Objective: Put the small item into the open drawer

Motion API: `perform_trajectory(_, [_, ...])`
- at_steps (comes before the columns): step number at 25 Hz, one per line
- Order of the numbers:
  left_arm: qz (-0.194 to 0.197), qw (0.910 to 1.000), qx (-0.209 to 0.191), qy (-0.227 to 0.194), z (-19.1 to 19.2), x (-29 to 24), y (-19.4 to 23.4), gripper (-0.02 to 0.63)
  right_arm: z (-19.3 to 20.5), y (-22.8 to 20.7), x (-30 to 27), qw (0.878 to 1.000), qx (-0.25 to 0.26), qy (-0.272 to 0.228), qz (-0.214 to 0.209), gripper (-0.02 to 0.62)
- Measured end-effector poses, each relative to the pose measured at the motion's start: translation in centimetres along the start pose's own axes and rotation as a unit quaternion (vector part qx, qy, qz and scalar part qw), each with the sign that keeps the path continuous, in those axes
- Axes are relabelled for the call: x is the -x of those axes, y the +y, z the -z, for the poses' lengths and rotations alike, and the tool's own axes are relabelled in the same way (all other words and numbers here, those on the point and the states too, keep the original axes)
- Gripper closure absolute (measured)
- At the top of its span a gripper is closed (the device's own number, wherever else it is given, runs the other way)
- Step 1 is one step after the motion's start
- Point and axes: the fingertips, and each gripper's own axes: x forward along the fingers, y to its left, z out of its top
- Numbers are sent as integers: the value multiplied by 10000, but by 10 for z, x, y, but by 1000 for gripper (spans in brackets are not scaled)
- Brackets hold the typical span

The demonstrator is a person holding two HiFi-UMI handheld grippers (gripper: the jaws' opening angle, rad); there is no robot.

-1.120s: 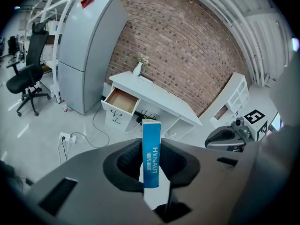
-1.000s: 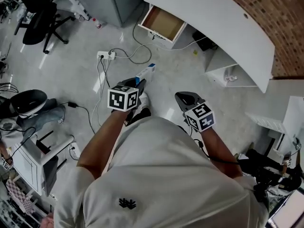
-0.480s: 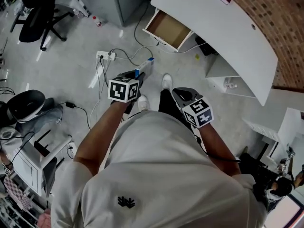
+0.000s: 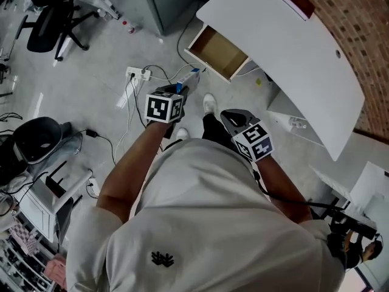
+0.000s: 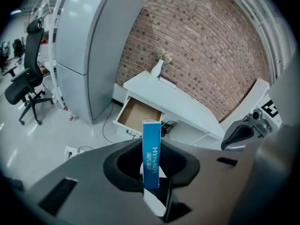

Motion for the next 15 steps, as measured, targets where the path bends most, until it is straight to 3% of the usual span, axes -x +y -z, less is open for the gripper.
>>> perform_trajectory(8, [-373,9988,225,216,-77,-103,29,520,-20,-95,-16,9989,2,304,-358,563])
perform_trajectory(15, [-684,9948,633,415,-104,-196,71,521,-12,-154,-31,9967,122,608,-522,563])
